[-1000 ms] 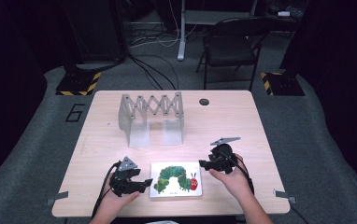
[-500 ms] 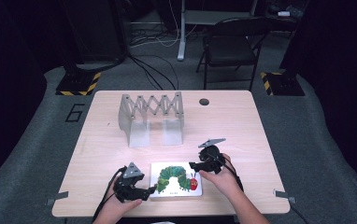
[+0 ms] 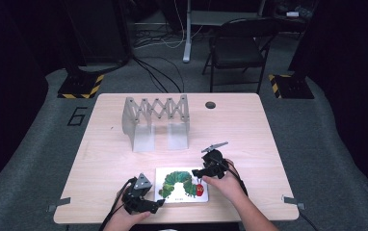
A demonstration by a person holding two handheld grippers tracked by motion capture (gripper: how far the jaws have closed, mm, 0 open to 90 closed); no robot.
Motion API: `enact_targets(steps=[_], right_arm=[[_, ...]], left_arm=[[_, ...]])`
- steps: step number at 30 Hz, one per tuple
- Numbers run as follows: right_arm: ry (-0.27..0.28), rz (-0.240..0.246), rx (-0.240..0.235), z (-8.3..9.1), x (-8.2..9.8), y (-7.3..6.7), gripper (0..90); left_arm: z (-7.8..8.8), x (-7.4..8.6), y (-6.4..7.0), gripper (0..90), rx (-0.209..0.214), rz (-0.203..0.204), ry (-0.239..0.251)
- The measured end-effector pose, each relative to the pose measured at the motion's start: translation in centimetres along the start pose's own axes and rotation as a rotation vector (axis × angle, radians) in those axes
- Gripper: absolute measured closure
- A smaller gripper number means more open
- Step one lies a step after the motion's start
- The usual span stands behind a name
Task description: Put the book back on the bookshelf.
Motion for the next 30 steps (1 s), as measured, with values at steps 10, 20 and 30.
enact_targets(steps=[10,20,30], right_arm=[[-0.034,-0.037,-0.019,-0.8,0.0,0.3,36.5],[-0.056,-0.054,-0.02,-1.1,0.2,0.4,36.6],[-0.07,-0.081,-0.014,-1.1,0.3,0.4,37.9]], left_arm=[[-0.5,0.2,0.4,23.2,0.005,-0.009,-0.013],[-1.1,0.2,0.8,19.5,-0.018,-0.053,-0.004],[-1.5,0.4,1.5,15.5,-0.064,-0.095,-0.023]])
Point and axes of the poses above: each handheld gripper's, and its own axes: z roughly backward along the jaws, x roughly out of its underside, y roughly to its right, the point moved 5 cm from there along -z, roughly forward along the jaws, and after that the axes turned 7 degrees about x, right-handed, at the moved point
